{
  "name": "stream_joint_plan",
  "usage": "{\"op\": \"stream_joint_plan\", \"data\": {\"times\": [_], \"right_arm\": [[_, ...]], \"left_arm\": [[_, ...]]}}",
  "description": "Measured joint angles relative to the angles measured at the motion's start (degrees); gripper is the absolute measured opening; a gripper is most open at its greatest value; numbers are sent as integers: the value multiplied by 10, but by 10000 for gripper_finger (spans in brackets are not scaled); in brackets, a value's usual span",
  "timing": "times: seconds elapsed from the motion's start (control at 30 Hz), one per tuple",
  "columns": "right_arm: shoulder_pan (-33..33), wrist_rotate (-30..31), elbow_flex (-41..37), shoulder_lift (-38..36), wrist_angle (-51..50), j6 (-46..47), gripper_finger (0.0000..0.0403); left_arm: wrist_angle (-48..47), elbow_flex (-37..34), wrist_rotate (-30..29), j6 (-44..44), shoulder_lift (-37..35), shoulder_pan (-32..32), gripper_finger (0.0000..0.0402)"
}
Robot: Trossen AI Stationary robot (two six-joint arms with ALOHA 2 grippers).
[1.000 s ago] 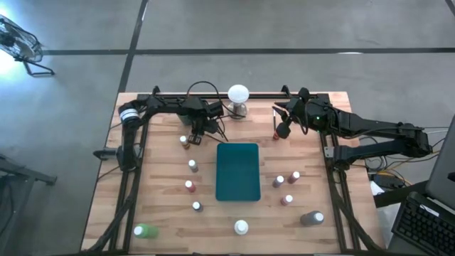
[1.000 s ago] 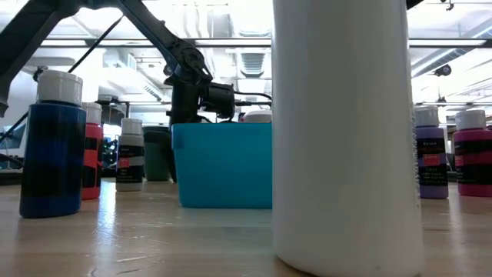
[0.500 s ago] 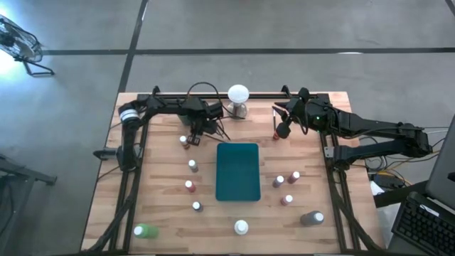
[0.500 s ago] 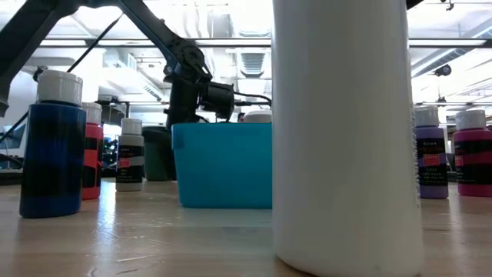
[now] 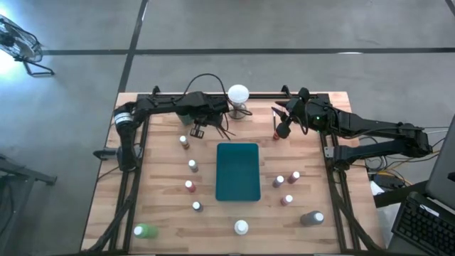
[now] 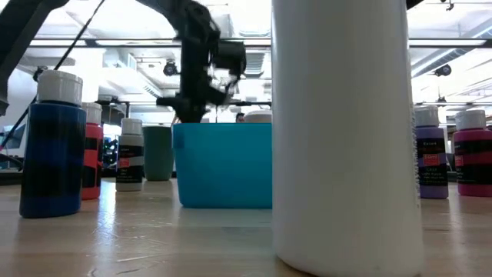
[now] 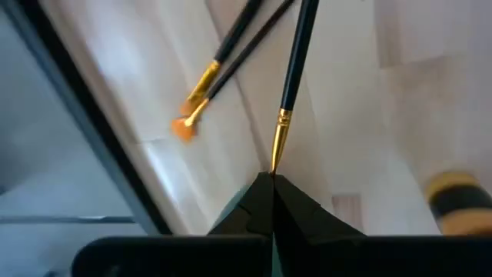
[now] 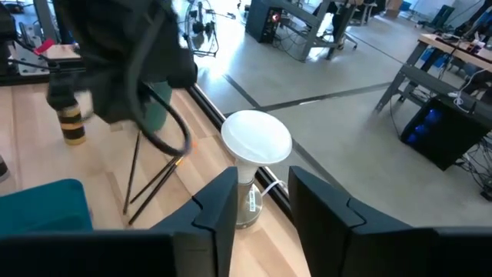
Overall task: Pick & Place Paint Supplies
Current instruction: Put the yellow paint brush into the green cup
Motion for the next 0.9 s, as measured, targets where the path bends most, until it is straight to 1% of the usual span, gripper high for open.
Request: {"op": "stream_joint_plan", "data": {"times": [0.07, 0.13, 0.2, 0.27, 0.33, 0.37, 0.53, 0.67, 0.77, 0.8, 0.9], "right_arm": [[0, 0, 0, 0, 0, -1, 120], [0, 0, 0, 0, 0, -2, 124], [0, 0, 0, 0, 0, -3, 127], [0, 0, 0, 0, 0, -4, 130], [0, 0, 0, 0, -1, -4, 133], [0, 0, 0, 0, -1, -5, 135], [0, 0, 0, 0, -1, -6, 140], [0, 0, 0, 0, -1, -12, 141], [0, 0, 0, 0, 0, -17, 134], [0, 0, 0, 0, 0, -17, 131], [0, 0, 0, 0, 0, -17, 119]], "left_arm": [[-26, 27, -26, -1, -9, -15, 0], [-52, 50, -70, 0, -18, -31, 0], [-84, 73, -134, 0, -27, -48, 0], [-115, 90, -215, 0, -39, -65, 0], [-135, 97, -292, 4, -58, -76, 0], [-145, 98, -321, 5, -67, -82, 0], [-203, 83, -427, 3, -118, -94, 0], [-256, 58, -489, 23, -154, -95, 0], [-257, 25, -523, 90, -177, -94, 0], [-256, 15, -528, 109, -183, -94, 0], [-256, -15, -539, 123, -194, -93, 0]]}}
